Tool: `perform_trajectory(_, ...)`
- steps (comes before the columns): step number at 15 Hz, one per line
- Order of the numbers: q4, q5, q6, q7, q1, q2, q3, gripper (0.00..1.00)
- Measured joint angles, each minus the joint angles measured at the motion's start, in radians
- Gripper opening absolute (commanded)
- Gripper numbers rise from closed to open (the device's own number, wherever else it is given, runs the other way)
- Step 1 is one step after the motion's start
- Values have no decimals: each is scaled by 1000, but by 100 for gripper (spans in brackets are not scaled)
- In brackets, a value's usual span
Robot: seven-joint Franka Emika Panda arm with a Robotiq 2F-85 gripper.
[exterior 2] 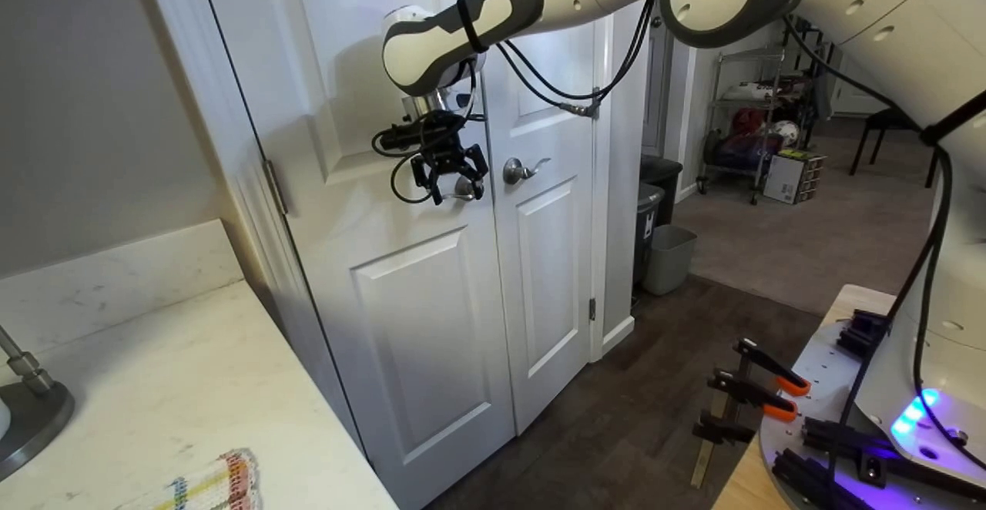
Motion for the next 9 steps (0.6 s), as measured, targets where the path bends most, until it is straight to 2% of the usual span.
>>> perform_trajectory(9, 1, 33, 34, 29, -10, 2, -7, 100)
